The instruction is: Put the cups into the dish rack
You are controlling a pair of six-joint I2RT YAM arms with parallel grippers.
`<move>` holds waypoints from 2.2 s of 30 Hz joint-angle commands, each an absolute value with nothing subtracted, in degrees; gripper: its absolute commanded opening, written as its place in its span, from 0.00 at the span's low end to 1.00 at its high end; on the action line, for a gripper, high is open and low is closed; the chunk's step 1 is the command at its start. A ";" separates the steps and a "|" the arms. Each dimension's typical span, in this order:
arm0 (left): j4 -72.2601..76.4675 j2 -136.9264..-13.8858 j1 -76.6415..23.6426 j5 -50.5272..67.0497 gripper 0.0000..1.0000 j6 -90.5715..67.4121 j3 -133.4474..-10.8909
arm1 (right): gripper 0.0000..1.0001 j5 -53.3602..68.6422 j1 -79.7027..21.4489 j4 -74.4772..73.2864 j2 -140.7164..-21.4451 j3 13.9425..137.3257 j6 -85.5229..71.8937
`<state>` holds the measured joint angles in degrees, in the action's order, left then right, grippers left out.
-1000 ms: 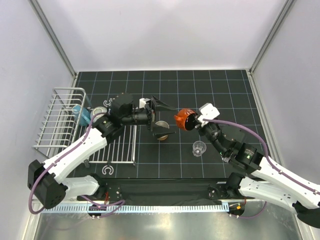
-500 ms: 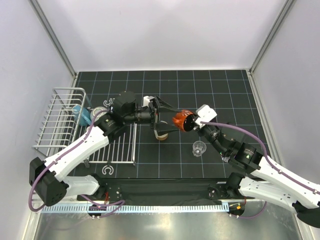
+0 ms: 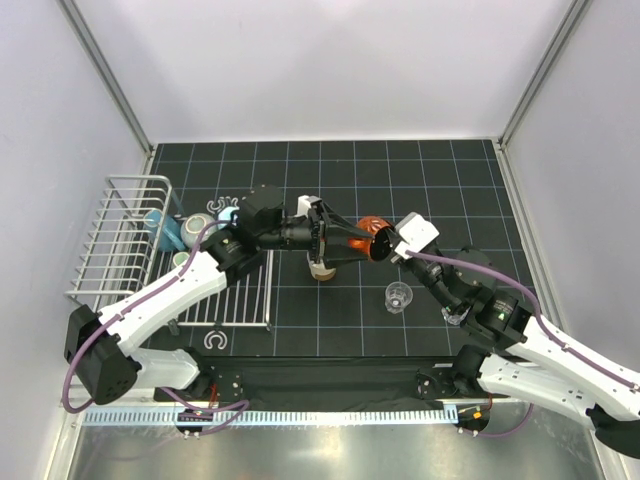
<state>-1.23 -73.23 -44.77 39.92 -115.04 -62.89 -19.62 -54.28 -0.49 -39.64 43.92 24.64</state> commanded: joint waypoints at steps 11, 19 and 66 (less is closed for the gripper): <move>9.14 -72.33 -45.17 39.38 0.01 -129.46 -60.74 | 0.04 -15.21 -54.67 4.22 -38.58 47.28 29.88; 5.99 -72.16 -45.18 38.94 0.00 -124.64 -63.19 | 0.11 -19.93 -54.58 5.71 -39.73 47.02 30.06; -44.50 -44.57 -28.65 -24.95 0.00 -43.16 -43.09 | 0.70 -43.07 -54.67 -15.55 -37.79 43.76 0.18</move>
